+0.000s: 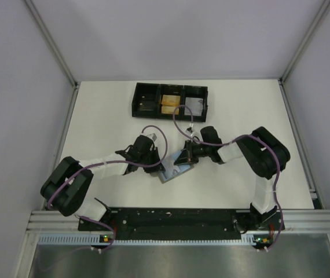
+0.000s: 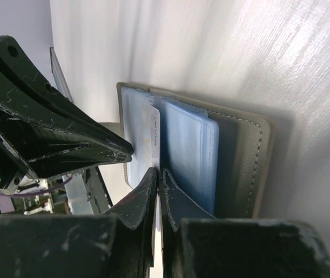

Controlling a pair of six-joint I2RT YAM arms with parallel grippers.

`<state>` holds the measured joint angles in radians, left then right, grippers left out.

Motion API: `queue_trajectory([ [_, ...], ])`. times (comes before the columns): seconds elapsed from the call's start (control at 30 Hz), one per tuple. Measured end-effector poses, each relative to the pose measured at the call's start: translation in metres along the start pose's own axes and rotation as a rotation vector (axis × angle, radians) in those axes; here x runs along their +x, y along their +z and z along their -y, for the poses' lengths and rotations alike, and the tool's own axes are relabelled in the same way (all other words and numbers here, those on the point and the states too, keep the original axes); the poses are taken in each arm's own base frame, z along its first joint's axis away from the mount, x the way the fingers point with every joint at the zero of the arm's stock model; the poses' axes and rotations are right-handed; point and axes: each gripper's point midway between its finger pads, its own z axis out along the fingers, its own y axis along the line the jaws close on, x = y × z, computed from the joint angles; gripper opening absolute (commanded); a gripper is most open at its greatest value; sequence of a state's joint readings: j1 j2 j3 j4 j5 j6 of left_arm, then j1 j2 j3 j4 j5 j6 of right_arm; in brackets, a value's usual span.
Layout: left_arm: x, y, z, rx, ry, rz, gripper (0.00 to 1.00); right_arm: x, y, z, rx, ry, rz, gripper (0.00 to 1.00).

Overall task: Take the credit cards out of the card holder
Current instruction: Remove the credit card from the card holder.

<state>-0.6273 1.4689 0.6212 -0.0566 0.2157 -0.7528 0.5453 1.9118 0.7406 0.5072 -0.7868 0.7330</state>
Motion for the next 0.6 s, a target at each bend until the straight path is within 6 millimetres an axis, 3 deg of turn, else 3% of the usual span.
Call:
queue_trajectory([
  [0.13, 0.0, 0.0, 0.0, 0.0, 0.0, 0.0, 0.0, -0.0029, -0.0018, 0.0019, 0.004, 0.005, 0.009, 0.0],
  [0.37, 0.0, 0.0, 0.0001, 0.001, 0.001, 0.0, 0.0, -0.0056, -0.0036, 0.0001, -0.009, 0.017, 0.013, 0.22],
  [0.6, 0.0, 0.0, 0.0002, 0.001, 0.001, 0.0, 0.0, -0.0027, -0.0002, -0.0041, -0.023, 0.008, 0.005, 0.22],
])
